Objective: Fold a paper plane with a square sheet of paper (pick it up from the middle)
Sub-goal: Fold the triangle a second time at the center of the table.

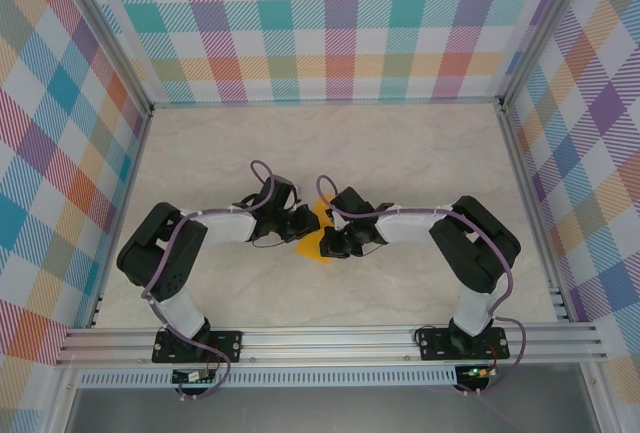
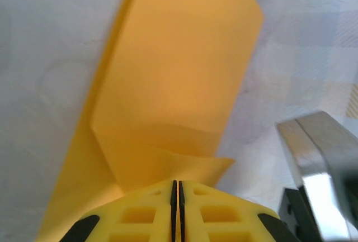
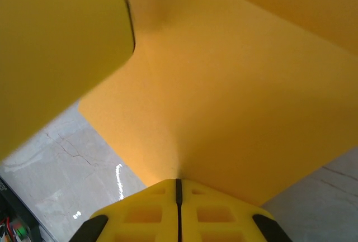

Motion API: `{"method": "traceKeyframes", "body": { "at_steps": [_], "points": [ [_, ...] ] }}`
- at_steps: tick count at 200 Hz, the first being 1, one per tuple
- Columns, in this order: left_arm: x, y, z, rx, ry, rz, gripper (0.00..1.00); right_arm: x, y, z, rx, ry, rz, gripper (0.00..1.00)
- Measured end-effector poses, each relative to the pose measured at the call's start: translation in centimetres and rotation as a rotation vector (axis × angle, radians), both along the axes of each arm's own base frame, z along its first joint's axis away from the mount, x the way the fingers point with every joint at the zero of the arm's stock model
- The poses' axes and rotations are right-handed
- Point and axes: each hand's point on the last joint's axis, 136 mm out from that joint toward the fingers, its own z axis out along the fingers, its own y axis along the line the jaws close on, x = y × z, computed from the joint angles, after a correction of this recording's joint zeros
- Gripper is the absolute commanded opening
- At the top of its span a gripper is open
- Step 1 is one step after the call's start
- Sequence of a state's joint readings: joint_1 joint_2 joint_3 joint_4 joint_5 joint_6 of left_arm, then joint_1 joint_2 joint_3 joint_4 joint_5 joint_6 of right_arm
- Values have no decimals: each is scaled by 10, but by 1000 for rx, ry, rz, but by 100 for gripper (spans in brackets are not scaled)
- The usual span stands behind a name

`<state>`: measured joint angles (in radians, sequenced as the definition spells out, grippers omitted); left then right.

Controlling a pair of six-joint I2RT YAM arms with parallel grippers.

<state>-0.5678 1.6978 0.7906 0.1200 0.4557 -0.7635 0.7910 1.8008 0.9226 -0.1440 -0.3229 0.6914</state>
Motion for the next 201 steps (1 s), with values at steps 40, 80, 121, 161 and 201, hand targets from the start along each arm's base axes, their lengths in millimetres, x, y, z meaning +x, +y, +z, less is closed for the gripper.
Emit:
{"method": "traceKeyframes", "body": {
  "at_steps": [40,80,121,161,201],
  "points": [
    [-12,-15,1,-2,-26,-16,10,-1,-1,0,2,11,1,7],
    [-18,-3,-21,47,1,36,9,-1,-1,0,4,14,1,7],
    [-19,-1,-24,26,3,67,9,-1,-1,0,4,16,1,7],
    [-18,-6,-21,-9,6,75,9,-1,-1,-1,6,20,1,7],
    [-17,-5,-22,-7,8,81,9,-1,-1,0,7,22,1,7]
  ]
}}
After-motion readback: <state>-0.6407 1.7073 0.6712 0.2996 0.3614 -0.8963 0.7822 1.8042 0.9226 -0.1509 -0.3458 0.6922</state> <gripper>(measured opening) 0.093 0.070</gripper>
